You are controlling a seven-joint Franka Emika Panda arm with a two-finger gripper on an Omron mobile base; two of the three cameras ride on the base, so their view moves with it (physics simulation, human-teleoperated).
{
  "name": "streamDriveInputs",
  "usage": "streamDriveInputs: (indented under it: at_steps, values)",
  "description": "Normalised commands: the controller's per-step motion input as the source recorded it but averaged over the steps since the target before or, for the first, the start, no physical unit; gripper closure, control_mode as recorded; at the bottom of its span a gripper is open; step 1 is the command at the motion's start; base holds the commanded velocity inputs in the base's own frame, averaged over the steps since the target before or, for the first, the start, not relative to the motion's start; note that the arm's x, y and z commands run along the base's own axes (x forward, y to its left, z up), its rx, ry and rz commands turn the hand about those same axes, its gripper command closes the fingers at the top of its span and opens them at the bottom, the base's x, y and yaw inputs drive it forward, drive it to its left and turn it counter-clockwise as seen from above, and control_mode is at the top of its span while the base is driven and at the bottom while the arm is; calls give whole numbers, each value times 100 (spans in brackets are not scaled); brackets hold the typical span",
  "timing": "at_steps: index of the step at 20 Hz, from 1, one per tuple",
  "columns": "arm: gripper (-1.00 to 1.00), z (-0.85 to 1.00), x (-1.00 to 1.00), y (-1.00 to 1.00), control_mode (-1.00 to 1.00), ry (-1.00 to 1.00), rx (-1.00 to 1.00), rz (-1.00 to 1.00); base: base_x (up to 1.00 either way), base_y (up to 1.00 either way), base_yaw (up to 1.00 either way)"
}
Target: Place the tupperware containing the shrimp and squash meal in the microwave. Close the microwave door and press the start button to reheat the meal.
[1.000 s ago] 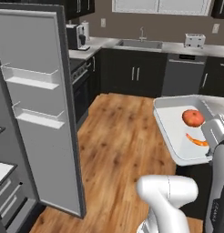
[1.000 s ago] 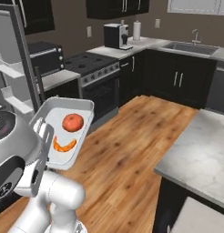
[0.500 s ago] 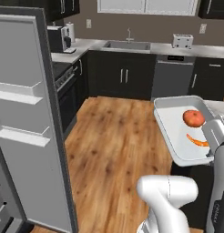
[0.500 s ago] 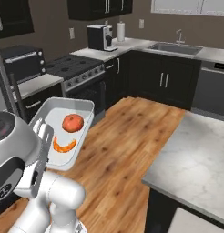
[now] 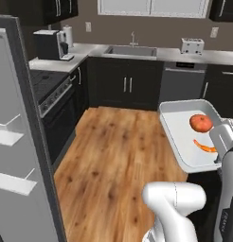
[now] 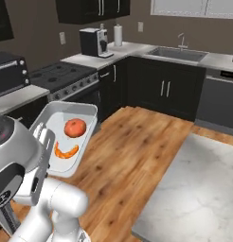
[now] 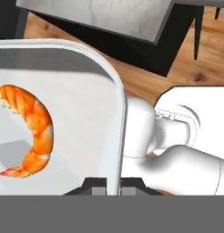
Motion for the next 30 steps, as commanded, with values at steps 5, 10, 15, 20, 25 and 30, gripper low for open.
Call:
streamDriveInputs:
  at_steps: [5, 10, 15, 20, 25, 30]
  values:
    - [100, 0, 0, 0, 100, 0, 0, 0, 98, 0, -3]
    - [100, 0, 0, 0, 100, 0, 0, 0, 98, 0, -5]
    - [100, 0, 0, 0, 100, 0, 0, 0, 92, 0, -12]
    - [100, 0, 0, 0, 100, 0, 0, 0, 89, 0, -21]
    - [100, 0, 0, 0, 100, 0, 0, 0, 83, 0, -34]
    - [100, 0, 0, 0, 100, 0, 0, 0, 90, 1, -39]
